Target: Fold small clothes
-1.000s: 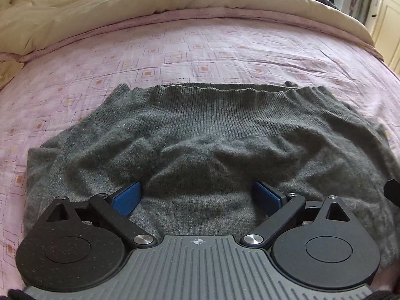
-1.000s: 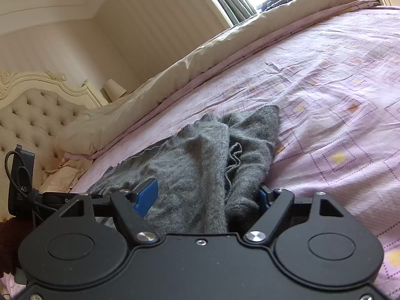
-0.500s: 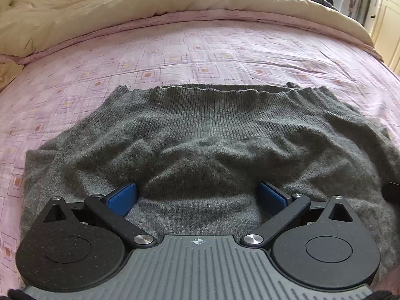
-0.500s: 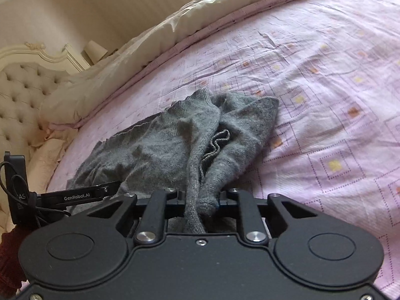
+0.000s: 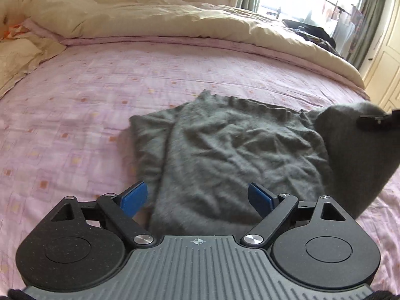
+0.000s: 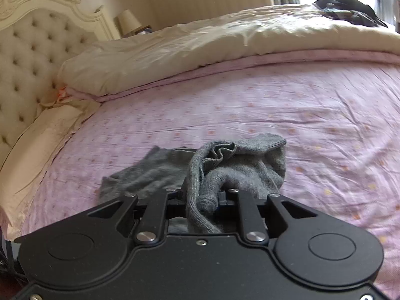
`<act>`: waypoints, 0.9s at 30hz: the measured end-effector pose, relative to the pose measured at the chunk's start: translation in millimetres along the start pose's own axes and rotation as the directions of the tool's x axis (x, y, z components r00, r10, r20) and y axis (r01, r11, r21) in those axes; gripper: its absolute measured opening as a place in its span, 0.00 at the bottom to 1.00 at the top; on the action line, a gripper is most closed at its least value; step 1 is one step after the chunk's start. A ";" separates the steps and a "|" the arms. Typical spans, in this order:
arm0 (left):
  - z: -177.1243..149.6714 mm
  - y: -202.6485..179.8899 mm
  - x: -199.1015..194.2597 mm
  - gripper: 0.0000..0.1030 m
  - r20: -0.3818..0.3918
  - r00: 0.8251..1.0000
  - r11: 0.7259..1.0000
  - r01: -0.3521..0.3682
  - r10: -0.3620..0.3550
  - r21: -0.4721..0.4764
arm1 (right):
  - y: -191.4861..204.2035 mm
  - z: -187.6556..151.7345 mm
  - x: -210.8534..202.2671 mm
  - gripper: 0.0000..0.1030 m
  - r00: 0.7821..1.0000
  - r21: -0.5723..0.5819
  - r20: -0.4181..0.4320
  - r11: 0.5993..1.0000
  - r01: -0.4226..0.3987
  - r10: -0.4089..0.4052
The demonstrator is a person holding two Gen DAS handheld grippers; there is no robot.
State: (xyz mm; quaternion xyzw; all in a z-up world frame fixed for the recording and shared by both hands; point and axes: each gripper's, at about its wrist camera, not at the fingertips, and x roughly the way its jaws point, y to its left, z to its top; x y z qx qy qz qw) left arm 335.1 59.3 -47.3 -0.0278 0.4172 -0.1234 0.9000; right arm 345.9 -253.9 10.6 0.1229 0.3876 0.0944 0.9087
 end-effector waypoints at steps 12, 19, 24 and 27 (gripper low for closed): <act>-47.9 80.9 -30.4 0.86 -0.038 0.999 0.995 -0.034 0.030 -0.096 | 158.0 -44.4 108.4 0.27 0.986 -0.276 -0.165 0.957 -0.083 0.038; -51.7 92.7 -36.9 0.86 -0.037 0.999 0.993 -0.039 0.035 -0.109 | 154.7 -53.9 85.4 0.56 0.963 -0.251 -0.089 0.930 -0.270 0.255; -43.3 90.0 -45.7 0.86 -0.016 0.999 0.995 -0.033 0.032 -0.094 | 123.6 -40.9 38.9 0.56 0.947 -0.198 0.056 0.933 -0.299 0.316; -30.6 79.9 -58.2 0.86 0.027 0.999 0.997 -0.021 0.023 -0.072 | 90.3 -38.8 17.3 0.56 0.955 -0.133 0.137 0.960 -0.245 0.262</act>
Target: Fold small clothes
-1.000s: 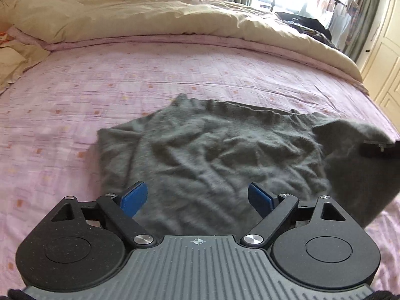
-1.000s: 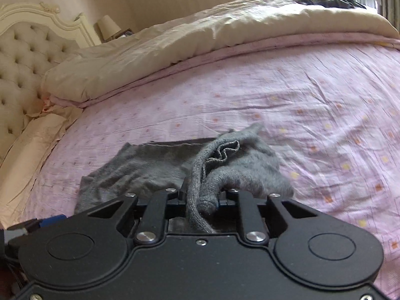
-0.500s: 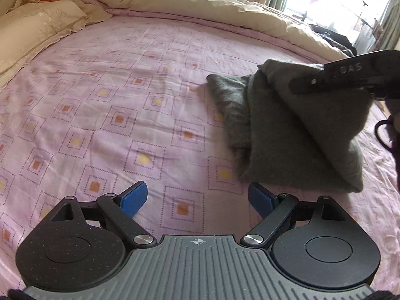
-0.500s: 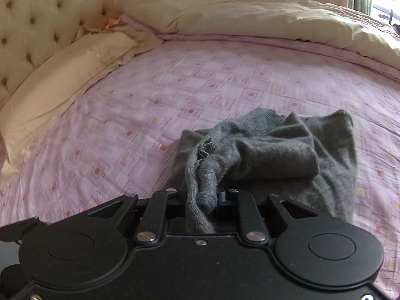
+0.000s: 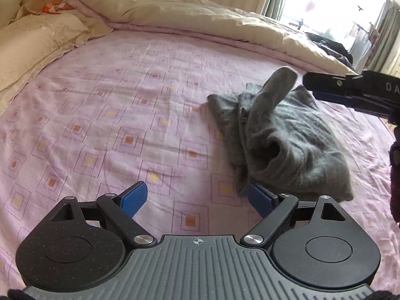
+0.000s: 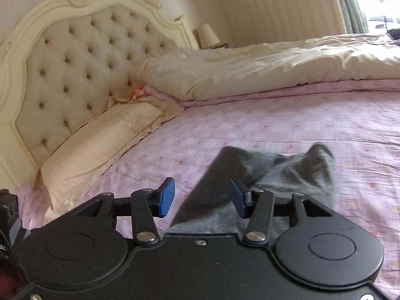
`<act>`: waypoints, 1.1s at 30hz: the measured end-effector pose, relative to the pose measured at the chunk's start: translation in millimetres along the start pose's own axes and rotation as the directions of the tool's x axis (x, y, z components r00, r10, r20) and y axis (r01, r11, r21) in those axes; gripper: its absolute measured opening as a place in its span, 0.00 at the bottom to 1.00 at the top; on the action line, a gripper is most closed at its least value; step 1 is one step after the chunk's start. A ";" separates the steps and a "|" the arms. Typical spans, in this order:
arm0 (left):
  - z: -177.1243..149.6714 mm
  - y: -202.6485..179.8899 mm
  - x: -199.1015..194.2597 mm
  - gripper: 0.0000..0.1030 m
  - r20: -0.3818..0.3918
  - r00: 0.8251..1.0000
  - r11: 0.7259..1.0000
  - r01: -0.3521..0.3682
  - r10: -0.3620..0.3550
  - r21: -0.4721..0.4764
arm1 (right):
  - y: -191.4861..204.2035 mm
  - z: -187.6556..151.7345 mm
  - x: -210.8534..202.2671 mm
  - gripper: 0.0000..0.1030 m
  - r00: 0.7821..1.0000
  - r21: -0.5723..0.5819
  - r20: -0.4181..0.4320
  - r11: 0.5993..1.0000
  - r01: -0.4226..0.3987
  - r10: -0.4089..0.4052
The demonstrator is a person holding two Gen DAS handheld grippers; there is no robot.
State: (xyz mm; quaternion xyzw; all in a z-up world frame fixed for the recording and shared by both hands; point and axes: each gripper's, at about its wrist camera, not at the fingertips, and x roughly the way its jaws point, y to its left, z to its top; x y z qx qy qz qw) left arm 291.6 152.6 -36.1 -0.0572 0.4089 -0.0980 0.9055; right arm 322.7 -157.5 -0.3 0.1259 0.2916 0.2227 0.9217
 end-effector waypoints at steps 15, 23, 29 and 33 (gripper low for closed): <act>48.9 -99.1 35.0 0.86 0.130 0.988 0.981 0.059 -0.084 0.185 | -44.4 -52.3 -33.4 0.57 0.984 -0.021 -0.031 0.984 0.174 -0.175; -7.6 -36.0 71.9 0.86 -0.070 0.997 1.000 0.021 -0.019 0.023 | -40.3 -66.1 -36.6 0.56 0.982 -0.073 -0.028 0.980 0.185 -0.187; -11.8 -30.6 59.2 0.86 -0.051 0.998 0.999 0.027 -0.026 0.027 | -33.6 -77.0 -11.8 0.57 0.965 -0.150 -0.089 0.961 0.233 -0.248; -12.2 -30.0 51.6 0.86 -0.062 0.998 0.999 0.020 -0.018 0.039 | -58.9 -93.7 -12.2 0.60 0.957 -0.052 -0.152 0.969 0.241 -0.246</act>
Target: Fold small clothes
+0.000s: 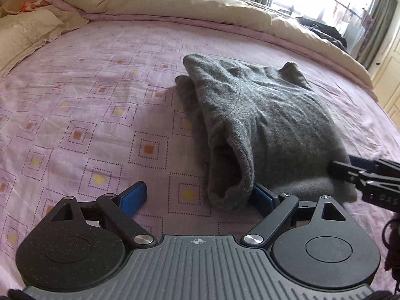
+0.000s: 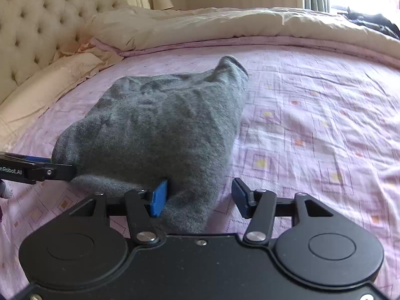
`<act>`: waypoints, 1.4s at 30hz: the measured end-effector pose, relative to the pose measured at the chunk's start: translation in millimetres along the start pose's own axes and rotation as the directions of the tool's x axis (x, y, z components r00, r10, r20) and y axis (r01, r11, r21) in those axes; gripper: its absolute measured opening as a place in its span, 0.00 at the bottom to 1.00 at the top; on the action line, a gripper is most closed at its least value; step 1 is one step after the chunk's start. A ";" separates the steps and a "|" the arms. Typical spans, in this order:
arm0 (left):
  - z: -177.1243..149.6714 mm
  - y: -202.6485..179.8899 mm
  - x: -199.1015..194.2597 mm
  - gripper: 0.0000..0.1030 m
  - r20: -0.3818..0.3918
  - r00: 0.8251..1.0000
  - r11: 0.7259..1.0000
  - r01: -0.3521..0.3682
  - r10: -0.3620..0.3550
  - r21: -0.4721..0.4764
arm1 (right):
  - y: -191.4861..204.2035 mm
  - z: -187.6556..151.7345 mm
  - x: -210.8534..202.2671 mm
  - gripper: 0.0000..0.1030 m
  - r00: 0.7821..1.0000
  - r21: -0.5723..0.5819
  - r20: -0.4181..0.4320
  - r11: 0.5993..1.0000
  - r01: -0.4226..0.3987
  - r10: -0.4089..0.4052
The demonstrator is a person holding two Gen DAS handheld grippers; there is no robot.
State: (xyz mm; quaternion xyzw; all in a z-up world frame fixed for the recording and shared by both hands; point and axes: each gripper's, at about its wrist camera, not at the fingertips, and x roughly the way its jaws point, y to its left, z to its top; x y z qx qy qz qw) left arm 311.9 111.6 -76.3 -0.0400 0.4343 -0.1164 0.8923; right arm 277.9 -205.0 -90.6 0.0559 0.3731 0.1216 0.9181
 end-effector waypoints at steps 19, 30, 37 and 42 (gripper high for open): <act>36.1 -45.9 8.2 0.86 0.180 0.983 0.997 0.012 -0.026 0.077 | 0.7 86.1 22.1 0.64 0.964 -0.034 0.175 0.980 -0.197 0.200; 18.8 -12.6 35.9 0.90 0.085 0.994 0.996 0.076 -0.071 -0.050 | -35.6 112.7 96.3 0.63 0.998 0.073 0.052 0.996 -0.046 0.043; 23.8 -9.7 39.0 0.92 0.065 0.993 0.993 0.098 -0.094 -0.060 | -62.4 93.0 48.1 0.72 0.984 0.187 0.122 0.971 -0.148 0.127; 27.5 -3.6 39.6 0.93 0.055 0.991 0.986 0.129 -0.124 -0.101 | -64.3 57.7 21.4 0.73 0.967 0.228 0.095 0.940 -0.254 0.238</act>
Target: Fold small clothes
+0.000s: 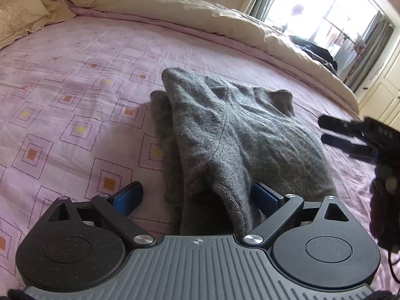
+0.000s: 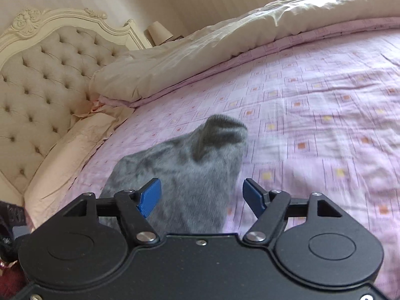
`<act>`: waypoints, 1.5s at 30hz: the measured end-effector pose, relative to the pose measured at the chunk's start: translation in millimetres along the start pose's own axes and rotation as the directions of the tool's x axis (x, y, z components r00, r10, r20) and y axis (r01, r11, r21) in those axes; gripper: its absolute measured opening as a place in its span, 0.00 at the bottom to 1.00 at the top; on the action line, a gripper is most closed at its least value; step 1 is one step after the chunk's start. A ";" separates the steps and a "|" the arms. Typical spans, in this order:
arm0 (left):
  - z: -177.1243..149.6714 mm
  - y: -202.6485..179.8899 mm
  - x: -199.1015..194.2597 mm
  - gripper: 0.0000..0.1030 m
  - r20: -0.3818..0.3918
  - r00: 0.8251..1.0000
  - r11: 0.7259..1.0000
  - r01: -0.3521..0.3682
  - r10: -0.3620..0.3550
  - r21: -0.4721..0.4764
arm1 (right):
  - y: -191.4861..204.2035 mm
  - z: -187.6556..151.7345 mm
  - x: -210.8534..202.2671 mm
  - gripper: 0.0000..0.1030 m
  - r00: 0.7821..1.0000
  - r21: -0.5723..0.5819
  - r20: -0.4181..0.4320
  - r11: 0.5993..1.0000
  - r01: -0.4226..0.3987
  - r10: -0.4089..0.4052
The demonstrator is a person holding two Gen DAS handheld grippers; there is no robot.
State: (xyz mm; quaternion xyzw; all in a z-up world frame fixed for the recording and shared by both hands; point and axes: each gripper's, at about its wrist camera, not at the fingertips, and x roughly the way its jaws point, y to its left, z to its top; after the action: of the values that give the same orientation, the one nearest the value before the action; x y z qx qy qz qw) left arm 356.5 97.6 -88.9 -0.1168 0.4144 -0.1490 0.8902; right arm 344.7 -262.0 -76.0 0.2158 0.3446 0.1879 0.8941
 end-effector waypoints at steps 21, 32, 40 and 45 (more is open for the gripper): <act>72.2 36.1 50.0 0.93 -0.020 0.998 0.983 0.063 -0.067 -0.172 | 8.7 -66.2 2.2 0.76 0.987 0.140 -0.046 0.980 -0.144 0.151; 92.5 46.2 79.2 0.31 -0.115 0.958 0.945 0.230 -0.262 -0.232 | 13.0 -72.9 6.6 0.40 0.988 0.177 -0.057 0.975 -0.133 0.145; 90.4 34.7 68.4 0.24 -0.122 0.960 0.959 0.230 -0.251 -0.165 | 14.2 -75.1 -12.5 0.33 0.986 0.234 -0.036 0.960 -0.153 0.165; 77.0 19.6 48.1 0.24 -0.145 0.955 0.962 0.241 -0.259 -0.129 | 19.0 -86.6 -44.7 0.33 0.985 0.232 -0.056 0.962 -0.144 0.161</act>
State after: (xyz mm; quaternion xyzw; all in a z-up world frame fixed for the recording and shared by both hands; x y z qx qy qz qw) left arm 448.8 104.9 -80.8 -0.2045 0.4743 -0.2464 0.8201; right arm 249.8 -245.5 -100.3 0.3354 0.3793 0.2236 0.8328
